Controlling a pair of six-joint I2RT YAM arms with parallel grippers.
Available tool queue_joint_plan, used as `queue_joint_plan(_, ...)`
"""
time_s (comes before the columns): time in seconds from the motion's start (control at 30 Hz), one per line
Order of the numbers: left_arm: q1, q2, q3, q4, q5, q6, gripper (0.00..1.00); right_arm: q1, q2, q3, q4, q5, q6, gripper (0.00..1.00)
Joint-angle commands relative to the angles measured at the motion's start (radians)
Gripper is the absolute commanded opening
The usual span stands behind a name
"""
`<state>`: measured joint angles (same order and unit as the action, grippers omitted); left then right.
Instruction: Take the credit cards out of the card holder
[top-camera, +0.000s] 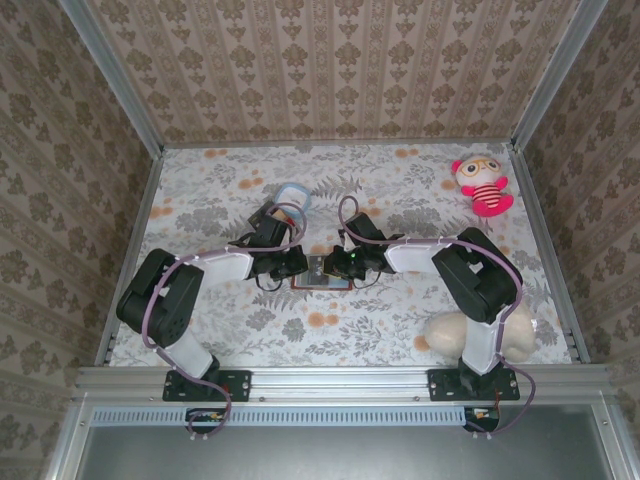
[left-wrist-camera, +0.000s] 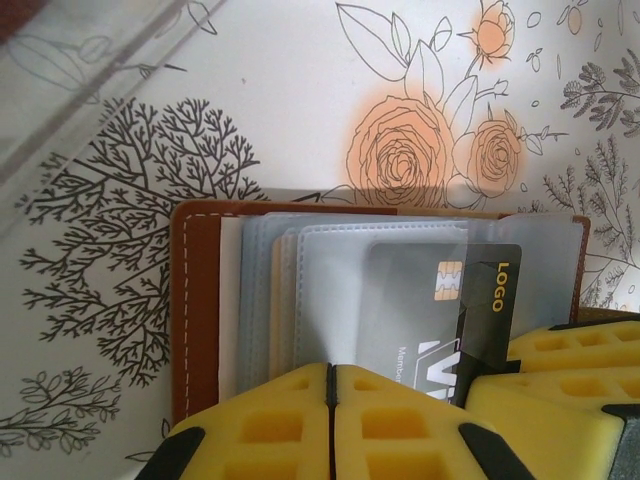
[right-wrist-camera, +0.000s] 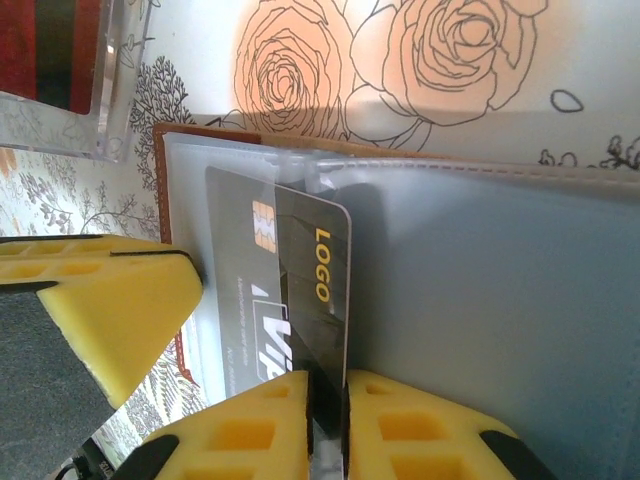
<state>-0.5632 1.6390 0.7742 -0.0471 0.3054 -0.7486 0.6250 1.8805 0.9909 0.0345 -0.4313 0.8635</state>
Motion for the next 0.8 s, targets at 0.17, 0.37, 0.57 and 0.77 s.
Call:
queue_joint_plan(0.17, 0.008, 0.010, -0.008, -0.095, -0.047, 0.010, 0.10, -0.015, -0.059, -0.039, -0.054, 0.058, -0.024, 0.10)
queue_joint_plan(0.37, 0.031, -0.013, -0.011, -0.064, 0.025, 0.002, 0.17, -0.034, -0.136, -0.080, -0.090, 0.074, -0.058, 0.09)
queue_joint_plan(0.57, 0.059, -0.069, 0.005, -0.038, 0.125, -0.005, 0.31, -0.045, -0.235, -0.083, -0.135, 0.041, -0.120, 0.03)
queue_joint_plan(0.77, 0.086, -0.174, 0.022, 0.026, 0.252, -0.045, 0.48, -0.075, -0.360, -0.127, -0.038, -0.072, -0.119, 0.00)
